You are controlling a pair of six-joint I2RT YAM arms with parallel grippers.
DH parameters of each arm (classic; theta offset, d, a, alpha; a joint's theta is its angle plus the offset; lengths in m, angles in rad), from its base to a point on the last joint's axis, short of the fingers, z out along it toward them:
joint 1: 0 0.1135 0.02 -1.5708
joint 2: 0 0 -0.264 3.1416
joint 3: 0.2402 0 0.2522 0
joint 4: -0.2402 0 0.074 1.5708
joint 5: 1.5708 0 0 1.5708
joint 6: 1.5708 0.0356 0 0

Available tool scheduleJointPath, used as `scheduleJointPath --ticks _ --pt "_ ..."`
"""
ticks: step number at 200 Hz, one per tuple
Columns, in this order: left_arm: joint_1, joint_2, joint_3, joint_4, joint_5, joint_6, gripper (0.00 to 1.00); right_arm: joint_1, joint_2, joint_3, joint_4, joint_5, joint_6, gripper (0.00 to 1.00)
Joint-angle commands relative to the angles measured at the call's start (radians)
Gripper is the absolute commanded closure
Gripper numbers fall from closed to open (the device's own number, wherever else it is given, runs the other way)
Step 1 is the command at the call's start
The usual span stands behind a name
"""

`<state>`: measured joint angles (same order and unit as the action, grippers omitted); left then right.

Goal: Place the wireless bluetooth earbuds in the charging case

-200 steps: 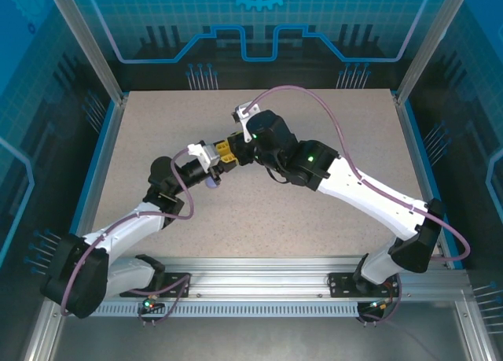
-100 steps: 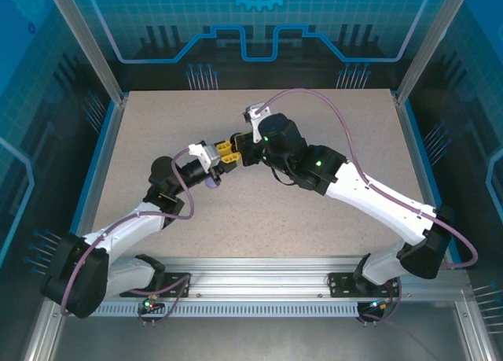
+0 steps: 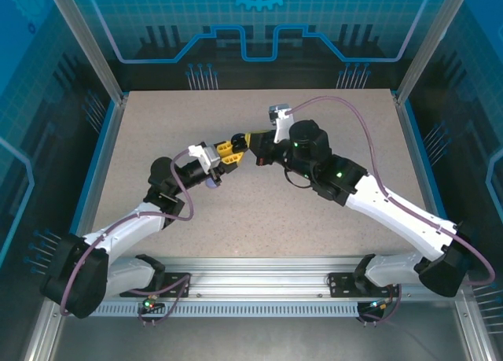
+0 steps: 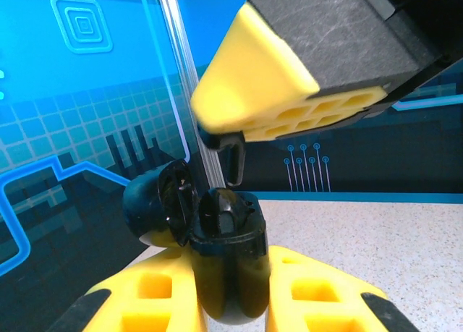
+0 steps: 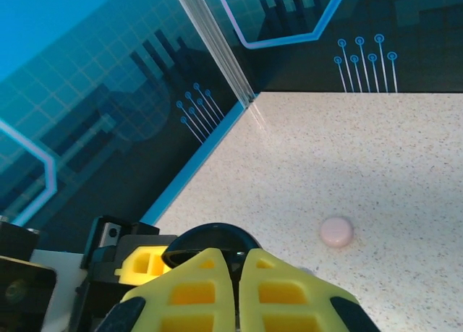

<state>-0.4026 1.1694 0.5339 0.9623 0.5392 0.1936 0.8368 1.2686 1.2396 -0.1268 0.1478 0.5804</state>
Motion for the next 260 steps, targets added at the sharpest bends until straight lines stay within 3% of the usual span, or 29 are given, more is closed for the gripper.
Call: scheduleJointPath --ticks 1,111,260 --pt "-0.004 -0.02 0.021 0.05 0.021 0.022 1.0 -0.006 -0.044 -0.034 0.103 -0.018 0.04 1.0" --pt "-0.004 -0.02 0.02 0.057 0.022 0.018 1.0 -0.003 -0.03 -0.095 0.232 -0.105 0.126 1.0" --pt "-0.005 -0.022 0.023 0.062 0.022 0.016 1.0 0.014 0.023 -0.122 0.198 -0.121 0.169 1.0"
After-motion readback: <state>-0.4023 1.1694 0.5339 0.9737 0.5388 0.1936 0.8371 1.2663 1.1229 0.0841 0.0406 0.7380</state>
